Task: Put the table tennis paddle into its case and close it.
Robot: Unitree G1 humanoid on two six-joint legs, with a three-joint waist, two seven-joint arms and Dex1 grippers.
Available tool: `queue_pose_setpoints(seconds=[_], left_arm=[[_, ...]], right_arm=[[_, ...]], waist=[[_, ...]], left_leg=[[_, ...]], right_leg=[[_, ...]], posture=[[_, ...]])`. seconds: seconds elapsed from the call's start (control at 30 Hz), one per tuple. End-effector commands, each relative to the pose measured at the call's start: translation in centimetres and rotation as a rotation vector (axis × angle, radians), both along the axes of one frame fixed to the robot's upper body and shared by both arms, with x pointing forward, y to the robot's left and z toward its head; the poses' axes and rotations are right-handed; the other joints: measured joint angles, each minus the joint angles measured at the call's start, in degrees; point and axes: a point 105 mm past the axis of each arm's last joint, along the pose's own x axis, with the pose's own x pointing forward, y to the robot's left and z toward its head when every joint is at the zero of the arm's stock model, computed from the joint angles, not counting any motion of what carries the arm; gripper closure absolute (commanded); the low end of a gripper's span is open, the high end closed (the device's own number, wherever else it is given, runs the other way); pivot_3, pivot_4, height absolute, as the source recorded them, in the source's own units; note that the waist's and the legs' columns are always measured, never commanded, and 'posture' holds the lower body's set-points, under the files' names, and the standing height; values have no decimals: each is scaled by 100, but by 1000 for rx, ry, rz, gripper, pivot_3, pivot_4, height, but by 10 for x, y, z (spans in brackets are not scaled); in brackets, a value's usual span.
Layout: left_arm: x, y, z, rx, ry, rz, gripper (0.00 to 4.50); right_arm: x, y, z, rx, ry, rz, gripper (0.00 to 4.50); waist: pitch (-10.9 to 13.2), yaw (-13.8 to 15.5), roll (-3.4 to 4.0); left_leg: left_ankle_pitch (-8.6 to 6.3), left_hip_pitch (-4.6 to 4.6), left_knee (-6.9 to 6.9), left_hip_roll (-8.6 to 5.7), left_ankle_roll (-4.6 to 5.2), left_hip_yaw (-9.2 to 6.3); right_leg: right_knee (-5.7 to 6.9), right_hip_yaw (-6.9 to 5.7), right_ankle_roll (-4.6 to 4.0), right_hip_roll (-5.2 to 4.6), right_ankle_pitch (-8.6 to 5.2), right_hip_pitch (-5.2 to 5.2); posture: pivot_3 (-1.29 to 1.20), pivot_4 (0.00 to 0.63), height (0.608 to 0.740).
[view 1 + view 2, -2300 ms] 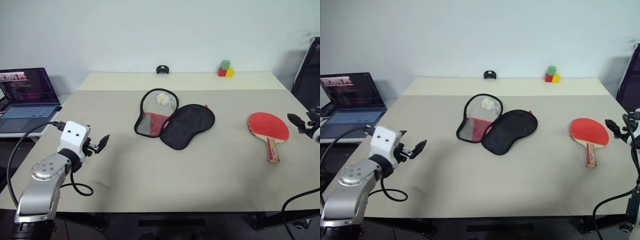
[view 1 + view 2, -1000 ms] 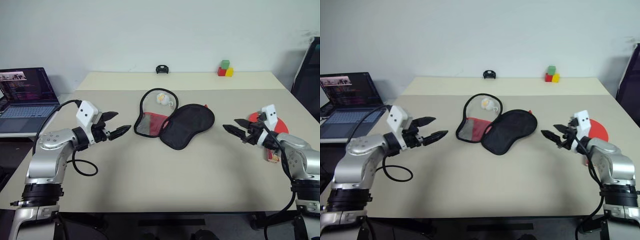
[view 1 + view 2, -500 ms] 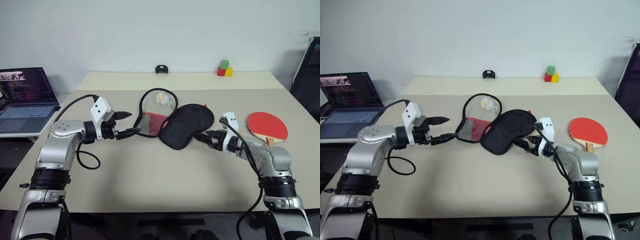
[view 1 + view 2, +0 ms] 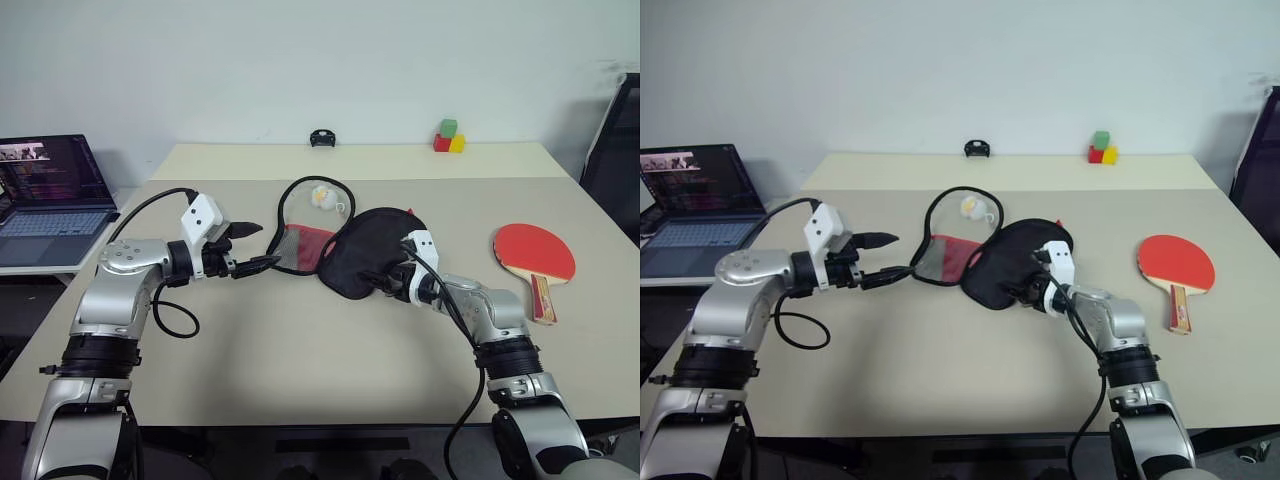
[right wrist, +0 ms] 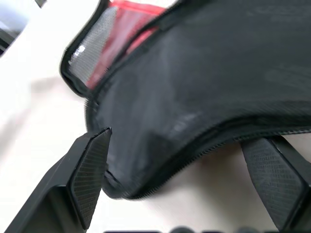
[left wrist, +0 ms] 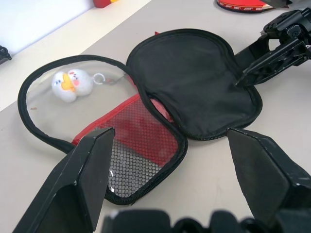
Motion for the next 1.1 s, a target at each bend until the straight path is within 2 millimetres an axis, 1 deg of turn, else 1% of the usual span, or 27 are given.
queue_pose_setpoints(seconds=[0.03, 0.13, 0.23, 0.3, 0.4, 0.43, 0.5, 0.57, 0.77, 0.9, 1.1], left_arm=[[-2, 3, 14, 15, -57, 4, 493], [-1, 1, 14, 19, -59, 0, 493], [0, -1, 12, 29, -62, -9, 493], [0, -2, 12, 35, -64, -12, 493], [0, -4, 11, 41, -66, -21, 493], [0, -5, 11, 43, -67, -23, 493], [-1, -8, 10, 54, -67, -41, 493], [-3, -12, 9, 62, -65, -61, 493], [-10, -24, 7, 90, -58, -129, 493], [-17, -34, 8, 101, -56, -184, 493], [-24, -42, 7, 113, -43, -241, 493]], right_arm=[[8, 11, 19, 38, -70, 0, 32], [10, 19, 19, 28, -78, 1, 618], [6, 28, 15, 30, -66, 15, 1654], [1, 34, 12, 32, -54, 34, 2433], [-7, 39, 7, 37, -33, 59, 3442], [-9, 40, 7, 38, -31, 63, 3855], [-17, 45, 5, 52, -7, 94, 4476], [-25, 47, 4, 57, 8, 124, 4476], [-42, 44, 8, 56, 37, 194, 4476], [-58, 37, 8, 49, 61, 250, 4476], [-81, 28, 7, 37, 100, 338, 4476]], waist=[[0, -1, 0], [0, -5, 0], [0, -6, 0], [0, -6, 0], [0, -5, 0], [0, -4, 0], [0, -4, 0], [0, -2, 0], [0, 1, 0], [0, 2, 0], [0, 2, 0]], left_leg=[[0, 0, 0, 0, 0, 0], [0, 0, 0, 0, 0, 1], [1, -1, -1, 0, -1, -2], [1, -2, -1, 0, -2, -2], [1, -2, -2, 0, -2, -3], [1, -2, -2, 0, -2, -3], [1, -3, -2, 0, -2, -3], [1, -4, -3, 0, -2, -4], [1, -6, -2, -1, -2, -5], [1, -7, -3, -1, -1, -8], [0, -7, -3, 0, -1, -10]], right_leg=[[0, 0, 0, 0, 0, 0], [1, 1, 0, 0, 0, -3], [0, -1, 0, 0, 0, -3], [0, 0, 0, 0, 0, -4], [0, -1, 0, 0, 0, -4], [0, -1, 0, 0, 0, -4], [0, -1, 0, 0, 0, -5], [0, -1, 0, 0, 0, -6], [-1, -1, 0, 0, 0, -6], [-2, -2, 0, 0, 0, -6], [-1, -4, 0, 2, 0, -6]], posture=[[0, 150, 740], [0, 150, 740], [0, 150, 740], [0, 150, 740], [0, 150, 740], [0, 150, 740], [0, 150, 740], [0, 150, 740], [0, 150, 740], [0, 150, 740], [0, 150, 740]])
